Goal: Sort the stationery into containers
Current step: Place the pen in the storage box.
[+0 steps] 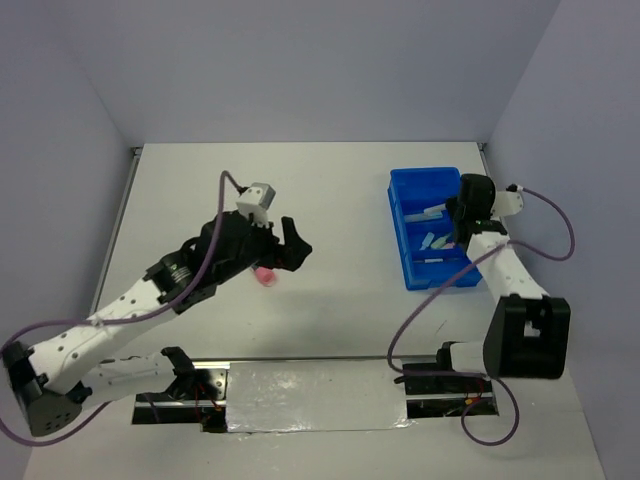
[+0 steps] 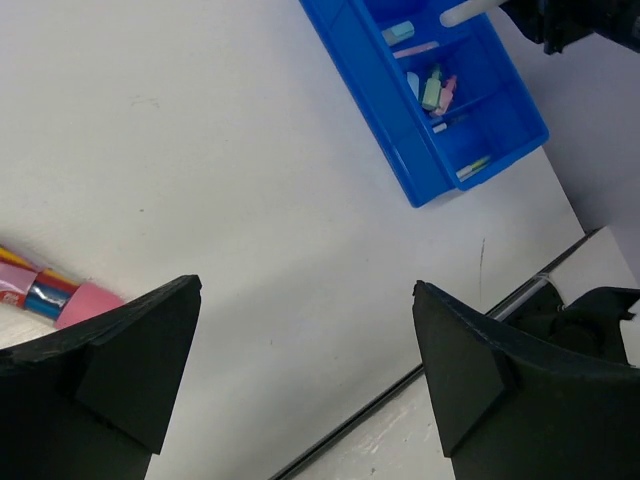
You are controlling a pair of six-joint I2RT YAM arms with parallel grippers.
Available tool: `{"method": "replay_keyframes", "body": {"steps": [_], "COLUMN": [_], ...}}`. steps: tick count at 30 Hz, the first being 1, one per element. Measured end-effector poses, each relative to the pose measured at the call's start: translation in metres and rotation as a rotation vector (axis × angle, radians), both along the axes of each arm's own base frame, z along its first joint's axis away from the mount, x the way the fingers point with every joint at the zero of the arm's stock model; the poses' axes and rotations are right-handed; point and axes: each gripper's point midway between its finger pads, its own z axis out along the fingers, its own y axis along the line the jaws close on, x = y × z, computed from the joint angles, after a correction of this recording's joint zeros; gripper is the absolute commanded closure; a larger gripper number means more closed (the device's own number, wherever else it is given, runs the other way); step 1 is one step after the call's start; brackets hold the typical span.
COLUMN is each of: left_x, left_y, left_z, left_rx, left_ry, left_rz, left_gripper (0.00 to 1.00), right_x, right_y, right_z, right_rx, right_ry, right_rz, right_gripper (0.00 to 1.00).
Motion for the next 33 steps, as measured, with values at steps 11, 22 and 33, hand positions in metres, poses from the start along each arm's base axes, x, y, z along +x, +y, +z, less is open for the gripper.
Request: {"method": "replay_keyframes", "body": {"steps": [11, 22, 33], "left_x": [-0.025, -0.023, -0.013], "left_y": [0.032, 0.050, 0.087], "left_z": [-0.008, -0.008, -0.028], "left_rx": [-0.037, -0.109, -0.104], "left_ry": [-0.002, 0.006, 0.070], "left_rz": [0.041, 0.163, 0.411], "left_gripper": [0.01, 0.01, 0.01], "right_x": [0.062, 0.068, 0.076], "right_y": [-0.036, -0.028, -0.005], "right_z": [-0.025, -0.056, -0.042], "right_rx": [0.063, 0.095, 0.104], "right_ry": [0.059, 0.116, 0.087], "right_rz": [-0.044, -0.007, 0.129], "right_gripper": [0.97, 0.46, 0.21]}}
